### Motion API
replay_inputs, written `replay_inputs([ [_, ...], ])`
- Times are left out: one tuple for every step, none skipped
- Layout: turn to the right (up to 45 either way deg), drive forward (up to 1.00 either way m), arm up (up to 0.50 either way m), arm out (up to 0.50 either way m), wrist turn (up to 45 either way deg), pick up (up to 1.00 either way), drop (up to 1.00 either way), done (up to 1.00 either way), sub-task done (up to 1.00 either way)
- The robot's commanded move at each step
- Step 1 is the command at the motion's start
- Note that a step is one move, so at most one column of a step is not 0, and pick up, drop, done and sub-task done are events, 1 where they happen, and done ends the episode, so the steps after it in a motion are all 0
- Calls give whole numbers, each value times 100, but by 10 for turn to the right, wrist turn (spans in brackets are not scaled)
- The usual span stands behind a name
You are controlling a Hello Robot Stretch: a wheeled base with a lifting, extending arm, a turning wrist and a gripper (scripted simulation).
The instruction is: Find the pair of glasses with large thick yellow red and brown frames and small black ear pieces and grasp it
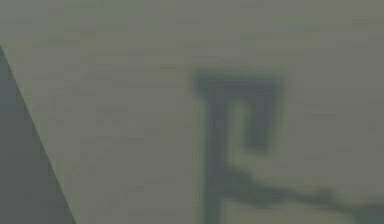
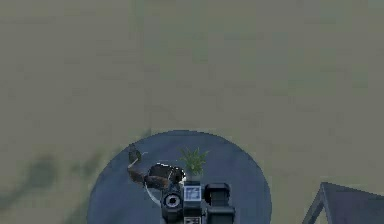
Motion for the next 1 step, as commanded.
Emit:
replay_inputs([
  [0, 0, 0, 0, 0, 0, 0, 100, 0],
])
